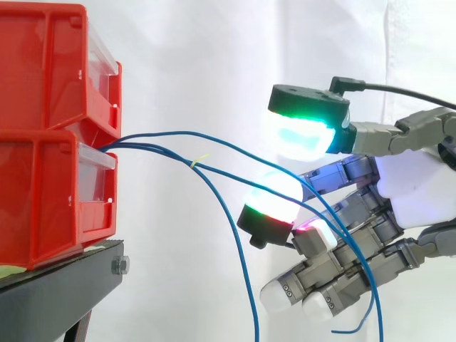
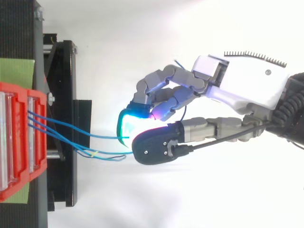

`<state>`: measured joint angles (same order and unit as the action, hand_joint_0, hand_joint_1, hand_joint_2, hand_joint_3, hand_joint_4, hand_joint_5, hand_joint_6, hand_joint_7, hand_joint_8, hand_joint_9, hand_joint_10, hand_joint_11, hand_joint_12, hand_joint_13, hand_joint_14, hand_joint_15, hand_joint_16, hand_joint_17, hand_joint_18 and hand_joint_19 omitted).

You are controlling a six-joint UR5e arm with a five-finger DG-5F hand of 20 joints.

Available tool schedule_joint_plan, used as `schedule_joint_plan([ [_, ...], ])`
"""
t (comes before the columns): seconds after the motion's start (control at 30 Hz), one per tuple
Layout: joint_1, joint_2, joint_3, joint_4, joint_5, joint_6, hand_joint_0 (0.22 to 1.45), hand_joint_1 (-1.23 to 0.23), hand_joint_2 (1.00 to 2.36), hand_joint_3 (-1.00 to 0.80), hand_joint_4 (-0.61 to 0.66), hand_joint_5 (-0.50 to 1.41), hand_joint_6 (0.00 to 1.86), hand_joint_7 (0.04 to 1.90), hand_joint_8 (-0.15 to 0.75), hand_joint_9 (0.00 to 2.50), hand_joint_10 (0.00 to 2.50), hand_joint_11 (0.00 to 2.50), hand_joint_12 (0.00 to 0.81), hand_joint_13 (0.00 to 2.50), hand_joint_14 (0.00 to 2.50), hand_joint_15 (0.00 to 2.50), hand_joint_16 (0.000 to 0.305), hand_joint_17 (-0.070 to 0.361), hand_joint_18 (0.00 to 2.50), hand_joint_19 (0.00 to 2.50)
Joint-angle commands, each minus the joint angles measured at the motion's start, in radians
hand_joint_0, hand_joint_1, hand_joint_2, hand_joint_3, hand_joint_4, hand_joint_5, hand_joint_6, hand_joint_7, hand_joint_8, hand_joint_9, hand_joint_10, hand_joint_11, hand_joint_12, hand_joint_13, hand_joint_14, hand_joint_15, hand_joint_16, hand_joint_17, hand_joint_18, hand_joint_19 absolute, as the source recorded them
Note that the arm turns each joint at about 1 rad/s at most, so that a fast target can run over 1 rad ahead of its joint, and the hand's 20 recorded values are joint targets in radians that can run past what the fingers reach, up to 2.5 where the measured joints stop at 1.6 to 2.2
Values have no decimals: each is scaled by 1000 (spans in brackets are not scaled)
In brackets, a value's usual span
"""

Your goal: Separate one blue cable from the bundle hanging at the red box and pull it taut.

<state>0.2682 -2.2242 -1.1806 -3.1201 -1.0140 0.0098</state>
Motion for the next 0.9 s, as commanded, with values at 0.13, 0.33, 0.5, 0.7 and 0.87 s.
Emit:
schedule_joint_plan([
  [0.13, 0, 0, 1, 0, 0, -1, 606, -602, 1012, -367, 5, -204, 902, 1016, 241, 1005, 23, 1173, 361, 546, 17, 389, 50, 113, 447, 461],
  [0.33, -1, 0, -1, 0, 0, -1, 599, -661, 1022, -201, -35, -196, 928, 1050, 227, 1061, 23, 1205, 354, 590, 16, 408, 50, 113, 470, 459],
  [0.5, 0, 0, 1, 0, 0, -1, 601, -688, 1027, -125, -71, -183, 932, 1094, 230, 1082, 23, 1212, 351, 598, 18, 414, 50, 112, 474, 462],
  [0.7, -1, -2, 1, 2, 2, -1, 603, -704, 1027, -79, -116, -177, 935, 1143, 227, 1089, 24, 1231, 350, 605, 16, 414, 50, 111, 477, 460],
  [0.87, -1, 0, -1, 2, 3, -1, 634, -711, 1025, -151, -125, -193, 946, 1100, 227, 1113, 24, 1238, 346, 647, 18, 455, 49, 111, 494, 467],
])
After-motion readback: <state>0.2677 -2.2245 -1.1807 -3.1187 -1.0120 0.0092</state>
